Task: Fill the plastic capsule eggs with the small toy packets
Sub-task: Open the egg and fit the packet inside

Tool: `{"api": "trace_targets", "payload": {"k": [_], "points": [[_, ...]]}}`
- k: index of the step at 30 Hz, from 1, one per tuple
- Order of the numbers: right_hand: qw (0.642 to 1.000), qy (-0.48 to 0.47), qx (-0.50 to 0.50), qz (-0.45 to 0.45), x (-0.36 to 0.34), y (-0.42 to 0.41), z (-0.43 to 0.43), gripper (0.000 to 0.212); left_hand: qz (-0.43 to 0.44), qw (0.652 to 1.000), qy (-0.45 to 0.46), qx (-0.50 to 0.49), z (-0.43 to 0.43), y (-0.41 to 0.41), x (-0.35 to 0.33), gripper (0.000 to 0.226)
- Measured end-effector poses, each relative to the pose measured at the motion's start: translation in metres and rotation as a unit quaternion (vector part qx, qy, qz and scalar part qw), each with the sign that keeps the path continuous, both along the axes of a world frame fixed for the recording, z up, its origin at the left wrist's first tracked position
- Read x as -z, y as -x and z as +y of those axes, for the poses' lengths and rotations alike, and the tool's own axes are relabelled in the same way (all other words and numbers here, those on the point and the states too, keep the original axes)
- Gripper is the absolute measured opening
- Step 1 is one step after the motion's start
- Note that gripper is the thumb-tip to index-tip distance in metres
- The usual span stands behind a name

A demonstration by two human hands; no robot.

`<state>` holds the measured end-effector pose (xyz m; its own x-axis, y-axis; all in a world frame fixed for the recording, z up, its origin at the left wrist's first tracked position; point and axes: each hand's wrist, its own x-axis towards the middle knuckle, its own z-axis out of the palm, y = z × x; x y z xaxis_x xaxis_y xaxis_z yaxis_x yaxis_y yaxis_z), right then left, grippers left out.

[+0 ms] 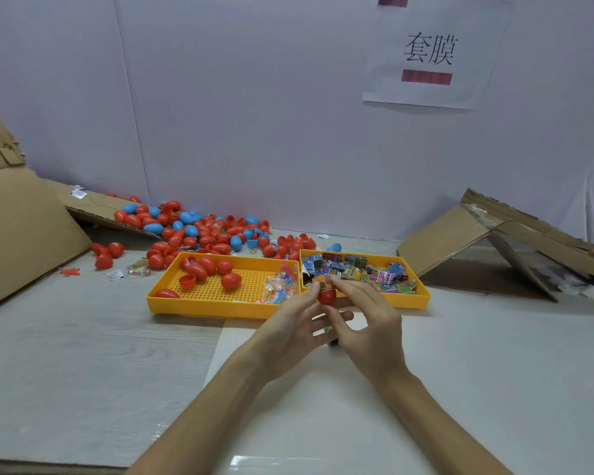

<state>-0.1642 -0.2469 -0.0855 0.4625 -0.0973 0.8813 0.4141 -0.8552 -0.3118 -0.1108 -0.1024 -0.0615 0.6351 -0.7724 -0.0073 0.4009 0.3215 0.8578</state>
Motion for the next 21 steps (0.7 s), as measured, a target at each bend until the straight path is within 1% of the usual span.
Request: {"api": "trace_targets", "payload": {"k": [2, 6, 13, 18, 21], "points": [[1.000, -0.016, 0.000, 0.002, 0.0002, 0.0008, -0.0020, 0.039, -0.005, 1.000, -0.001, -0.005, -0.0002, -0.0001, 0.0005, 0.051], [1.000, -0.003, 0.019, -0.002, 0.0029, 0.0011, -0.0048, 0.033, -0.002, 1.000, -0.003, -0.014, -0.0014, -0.0001, 0.0017, 0.047], [1.000, -0.007, 0.029, -0.003, 0.0043, -0.0014, -0.0058, 0.033, -0.016, 1.000, -0.010, -0.023, -0.0026, 0.0006, 0.0018, 0.042], [1.000, -0.026, -0.004, 0.008, 0.0003, 0.0015, -0.0032, 0.038, -0.024, 1.000, 0.000, -0.005, 0.0003, 0.0015, 0.0008, 0.038], [1.000, -0.011, 0.004, 0.009, 0.0012, 0.0003, -0.0032, 0.041, -0.011, 1.000, 0.005, -0.007, 0.0002, 0.0009, 0.0015, 0.034]]}}
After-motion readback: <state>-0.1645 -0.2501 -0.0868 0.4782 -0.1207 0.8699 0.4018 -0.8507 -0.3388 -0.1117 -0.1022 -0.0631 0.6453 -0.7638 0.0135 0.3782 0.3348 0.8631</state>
